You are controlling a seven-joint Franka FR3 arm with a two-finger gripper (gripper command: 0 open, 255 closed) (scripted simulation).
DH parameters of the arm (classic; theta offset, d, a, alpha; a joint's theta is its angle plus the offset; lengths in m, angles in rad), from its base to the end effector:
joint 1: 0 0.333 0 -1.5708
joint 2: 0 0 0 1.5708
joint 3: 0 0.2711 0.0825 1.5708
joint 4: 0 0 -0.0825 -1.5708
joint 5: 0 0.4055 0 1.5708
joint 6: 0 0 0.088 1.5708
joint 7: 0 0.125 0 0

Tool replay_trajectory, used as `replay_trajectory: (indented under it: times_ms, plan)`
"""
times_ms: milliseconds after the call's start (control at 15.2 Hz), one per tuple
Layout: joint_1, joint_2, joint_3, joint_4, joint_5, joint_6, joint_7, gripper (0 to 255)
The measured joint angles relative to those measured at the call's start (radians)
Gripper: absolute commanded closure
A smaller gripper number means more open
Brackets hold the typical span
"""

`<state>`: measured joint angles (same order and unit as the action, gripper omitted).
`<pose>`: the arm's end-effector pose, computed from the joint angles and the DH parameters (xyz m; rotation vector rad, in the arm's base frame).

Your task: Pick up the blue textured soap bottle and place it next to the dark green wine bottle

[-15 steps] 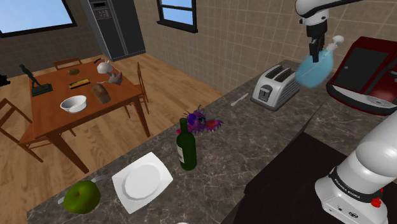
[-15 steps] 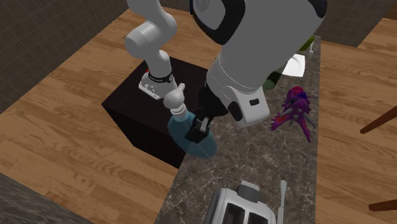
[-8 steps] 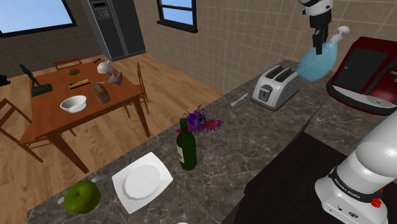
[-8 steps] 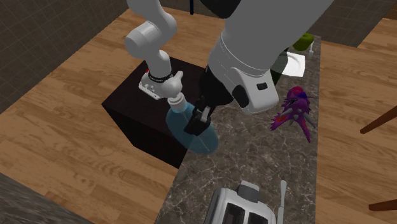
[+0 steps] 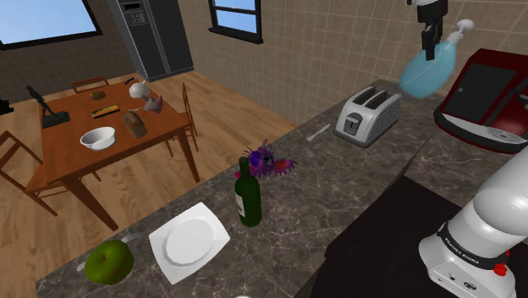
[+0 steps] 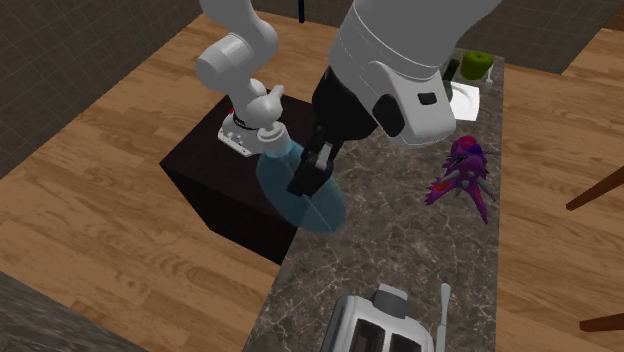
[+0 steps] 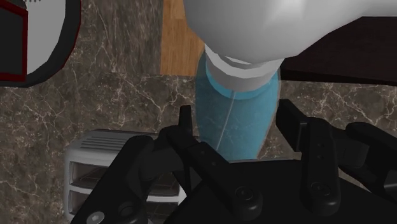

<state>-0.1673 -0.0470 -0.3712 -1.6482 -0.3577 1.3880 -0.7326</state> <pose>0.4352 -0.3206 0.5432 2.9325 0.2488 -0.5585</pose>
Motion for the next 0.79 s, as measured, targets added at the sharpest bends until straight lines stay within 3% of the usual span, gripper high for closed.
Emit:
replay_trajectory:
  times_ms: [330, 792]
  plan:
    - [0.005, 0.012, 0.006, 0.064, 0.003, -0.053, -0.008, 255]
    - [0.083, -0.095, 0.103, -0.033, 0.02, -0.116, 0.162, 255]
